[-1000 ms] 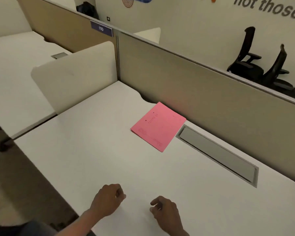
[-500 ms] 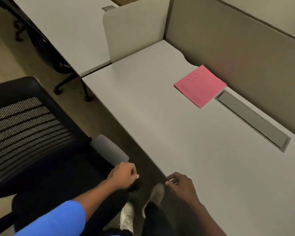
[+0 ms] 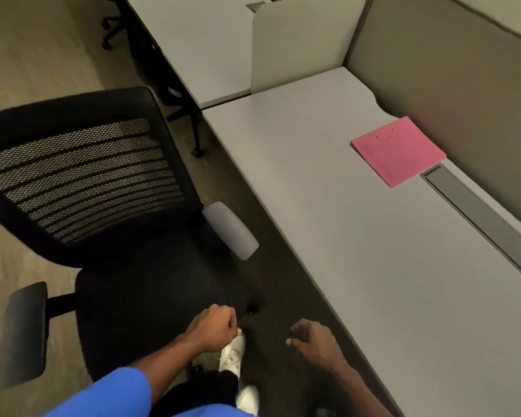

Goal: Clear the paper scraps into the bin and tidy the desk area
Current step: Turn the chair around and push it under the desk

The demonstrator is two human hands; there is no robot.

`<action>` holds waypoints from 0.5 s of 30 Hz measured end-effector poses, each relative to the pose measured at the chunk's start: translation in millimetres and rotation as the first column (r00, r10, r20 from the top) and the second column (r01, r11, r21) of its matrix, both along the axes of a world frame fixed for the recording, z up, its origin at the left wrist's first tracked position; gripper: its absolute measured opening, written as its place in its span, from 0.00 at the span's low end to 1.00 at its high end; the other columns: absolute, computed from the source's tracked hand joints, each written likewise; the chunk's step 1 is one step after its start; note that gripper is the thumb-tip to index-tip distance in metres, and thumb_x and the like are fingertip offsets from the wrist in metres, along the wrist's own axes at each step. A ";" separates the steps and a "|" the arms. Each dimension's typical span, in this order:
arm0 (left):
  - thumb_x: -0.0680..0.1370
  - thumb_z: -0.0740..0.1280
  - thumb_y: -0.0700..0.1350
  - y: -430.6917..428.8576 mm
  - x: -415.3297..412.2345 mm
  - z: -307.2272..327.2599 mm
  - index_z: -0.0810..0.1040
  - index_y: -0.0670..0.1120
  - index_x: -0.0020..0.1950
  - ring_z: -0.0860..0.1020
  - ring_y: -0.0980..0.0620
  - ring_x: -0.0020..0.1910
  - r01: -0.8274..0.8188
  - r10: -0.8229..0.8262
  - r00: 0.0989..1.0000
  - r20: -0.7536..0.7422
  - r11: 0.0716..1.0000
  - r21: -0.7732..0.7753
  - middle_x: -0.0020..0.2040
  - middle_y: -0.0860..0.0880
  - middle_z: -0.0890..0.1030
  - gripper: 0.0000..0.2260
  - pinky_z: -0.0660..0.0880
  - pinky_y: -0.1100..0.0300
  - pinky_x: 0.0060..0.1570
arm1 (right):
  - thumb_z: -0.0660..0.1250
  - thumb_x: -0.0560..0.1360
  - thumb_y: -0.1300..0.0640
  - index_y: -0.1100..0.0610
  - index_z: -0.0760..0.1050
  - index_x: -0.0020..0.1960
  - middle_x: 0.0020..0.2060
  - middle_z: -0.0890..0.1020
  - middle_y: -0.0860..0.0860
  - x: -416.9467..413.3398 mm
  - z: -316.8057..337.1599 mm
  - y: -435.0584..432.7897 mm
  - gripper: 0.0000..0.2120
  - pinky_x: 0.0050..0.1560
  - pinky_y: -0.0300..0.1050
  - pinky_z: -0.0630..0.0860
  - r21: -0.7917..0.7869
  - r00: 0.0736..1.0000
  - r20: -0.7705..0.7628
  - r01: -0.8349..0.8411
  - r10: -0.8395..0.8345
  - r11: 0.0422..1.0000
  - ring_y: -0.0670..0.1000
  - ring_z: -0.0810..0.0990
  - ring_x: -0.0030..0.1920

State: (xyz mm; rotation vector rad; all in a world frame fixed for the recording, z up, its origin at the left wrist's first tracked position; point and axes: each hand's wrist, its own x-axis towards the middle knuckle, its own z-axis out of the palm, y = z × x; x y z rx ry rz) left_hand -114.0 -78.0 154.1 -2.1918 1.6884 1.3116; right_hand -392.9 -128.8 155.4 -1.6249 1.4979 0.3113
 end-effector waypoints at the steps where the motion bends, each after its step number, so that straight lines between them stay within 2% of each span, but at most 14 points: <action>1: 0.79 0.72 0.56 8.6 -0.4 0.5 0.81 0.54 0.47 0.82 0.57 0.44 -0.007 0.007 1.000 0.017 1.000 -0.004 0.43 0.56 0.84 0.07 0.79 0.58 0.42 | 0.74 0.76 0.44 0.44 0.79 0.59 0.49 0.83 0.40 -1.0 -2.7 6.0 0.13 0.52 0.39 0.77 0.001 1.000 0.006 -0.014 0.014 1.000 0.41 0.81 0.50; 5: 0.78 0.72 0.58 46.3 0.1 5.5 0.81 0.53 0.48 0.84 0.53 0.47 -0.043 0.043 0.997 0.057 0.999 -0.009 0.47 0.56 0.85 0.10 0.84 0.50 0.51 | 0.74 0.76 0.43 0.45 0.80 0.59 0.49 0.82 0.40 -2.3 -12.1 31.9 0.14 0.51 0.38 0.76 0.005 0.997 0.030 -0.075 0.075 0.997 0.42 0.81 0.50; 9: 0.77 0.71 0.56 88.1 4.5 13.5 0.82 0.53 0.48 0.85 0.51 0.50 -0.078 0.079 0.994 0.074 0.997 -0.019 0.49 0.56 0.86 0.08 0.83 0.50 0.52 | 0.74 0.76 0.44 0.44 0.80 0.58 0.46 0.82 0.39 -0.1 -16.4 63.5 0.13 0.43 0.31 0.72 -0.018 0.992 0.068 -0.105 0.106 0.994 0.38 0.80 0.44; 13: 0.77 0.72 0.56 134.2 12.4 18.8 0.83 0.52 0.47 0.85 0.52 0.48 -0.174 0.176 0.981 0.085 0.984 -0.028 0.46 0.56 0.86 0.08 0.83 0.51 0.51 | 0.75 0.75 0.45 0.46 0.82 0.56 0.49 0.85 0.43 12.4 -21.0 99.5 0.12 0.52 0.39 0.77 0.007 0.988 0.060 -0.146 0.146 0.989 0.44 0.84 0.51; 15: 0.77 0.72 0.56 154.5 20.2 20.4 0.83 0.52 0.47 0.85 0.53 0.47 -0.205 0.207 0.973 0.098 0.978 -0.035 0.45 0.56 0.86 0.08 0.83 0.51 0.51 | 0.75 0.75 0.45 0.44 0.81 0.52 0.48 0.86 0.42 22.1 -20.9 116.0 0.08 0.53 0.40 0.78 0.043 0.984 0.060 -0.169 0.166 0.985 0.44 0.84 0.51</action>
